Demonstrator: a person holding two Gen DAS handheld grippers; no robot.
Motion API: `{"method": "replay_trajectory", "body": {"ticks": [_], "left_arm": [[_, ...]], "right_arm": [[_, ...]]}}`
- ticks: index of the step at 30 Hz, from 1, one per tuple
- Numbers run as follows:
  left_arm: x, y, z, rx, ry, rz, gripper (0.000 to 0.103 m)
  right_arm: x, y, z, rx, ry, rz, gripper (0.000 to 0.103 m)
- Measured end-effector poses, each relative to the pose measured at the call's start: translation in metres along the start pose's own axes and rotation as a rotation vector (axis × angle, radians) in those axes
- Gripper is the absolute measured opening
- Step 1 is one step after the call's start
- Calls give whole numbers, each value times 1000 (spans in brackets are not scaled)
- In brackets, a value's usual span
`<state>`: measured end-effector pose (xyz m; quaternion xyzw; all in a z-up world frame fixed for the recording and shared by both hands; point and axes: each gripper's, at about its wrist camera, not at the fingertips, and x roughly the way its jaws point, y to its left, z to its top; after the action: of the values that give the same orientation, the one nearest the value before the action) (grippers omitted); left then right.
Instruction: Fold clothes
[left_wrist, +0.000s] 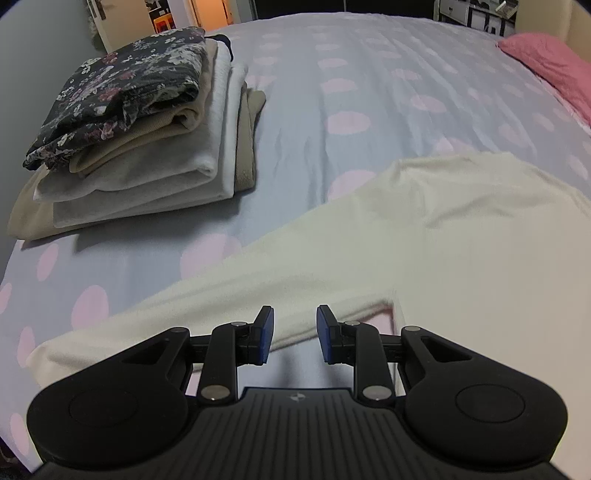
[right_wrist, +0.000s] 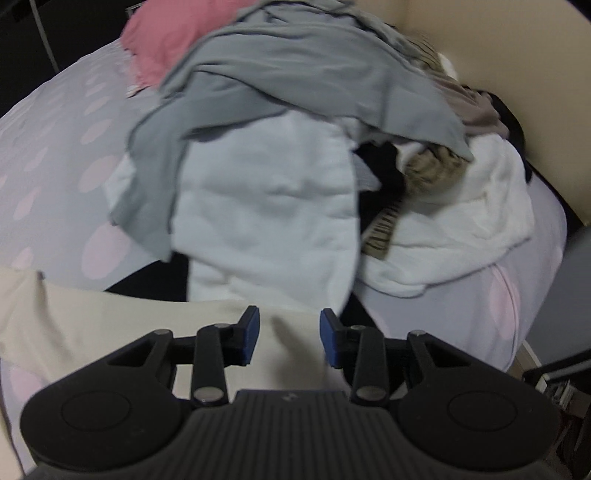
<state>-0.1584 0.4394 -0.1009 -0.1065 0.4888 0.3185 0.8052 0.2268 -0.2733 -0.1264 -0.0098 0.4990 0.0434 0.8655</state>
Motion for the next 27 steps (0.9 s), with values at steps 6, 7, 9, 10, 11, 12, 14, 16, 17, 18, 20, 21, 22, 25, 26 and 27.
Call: {"method": "replay_trajectory", "body": {"ticks": [6, 7, 9, 10, 11, 12, 14, 16, 17, 18, 20, 21, 22, 25, 26, 27], "left_arm": [[6, -3, -8, -10, 27, 13, 23], [8, -4, -9, -8, 31, 16, 23], [9, -6, -9, -3, 34, 19, 23], [9, -7, -8, -3, 33, 16, 23], [9, -8, -8, -6, 34, 11, 23], [9, -9, -8, -7, 34, 6, 23], [9, -11, -8, -1, 32, 0, 23], [9, -13, -8, 5, 30, -1, 23], [8, -13, -9, 7, 29, -2, 23], [8, -13, -9, 8, 29, -3, 23], [7, -12, -10, 3, 25, -4, 23], [6, -12, -10, 1, 24, -6, 23], [6, -12, -9, 0, 23, -8, 23], [4, -11, -8, -4, 19, -16, 23], [4, -11, -8, -5, 18, -18, 23], [3, -11, -7, -6, 17, -21, 23]], "right_arm": [[16, -12, -1, 5, -3, -9, 39], [17, -14, -1, 7, -4, -4, 37], [17, -17, -1, 10, -7, 7, 36], [17, -18, -1, 20, -7, 23, 33], [16, -18, -2, 24, -5, 34, 31], [16, -18, -2, 27, -4, 44, 31], [15, -17, -2, 22, -6, 47, 31], [16, -18, -3, 32, -4, 52, 31], [17, -19, -2, 35, -3, 55, 31], [18, -19, -2, 39, -2, 58, 28], [14, -19, 0, 50, -8, 63, 7], [11, -19, 2, 58, -15, 65, 7], [8, -19, 3, 66, -22, 66, 7], [-12, -15, 11, 88, -89, 42, 6], [-18, -14, 13, 91, -113, 30, 6], [-23, -12, 15, 98, -134, 14, 6]]}}
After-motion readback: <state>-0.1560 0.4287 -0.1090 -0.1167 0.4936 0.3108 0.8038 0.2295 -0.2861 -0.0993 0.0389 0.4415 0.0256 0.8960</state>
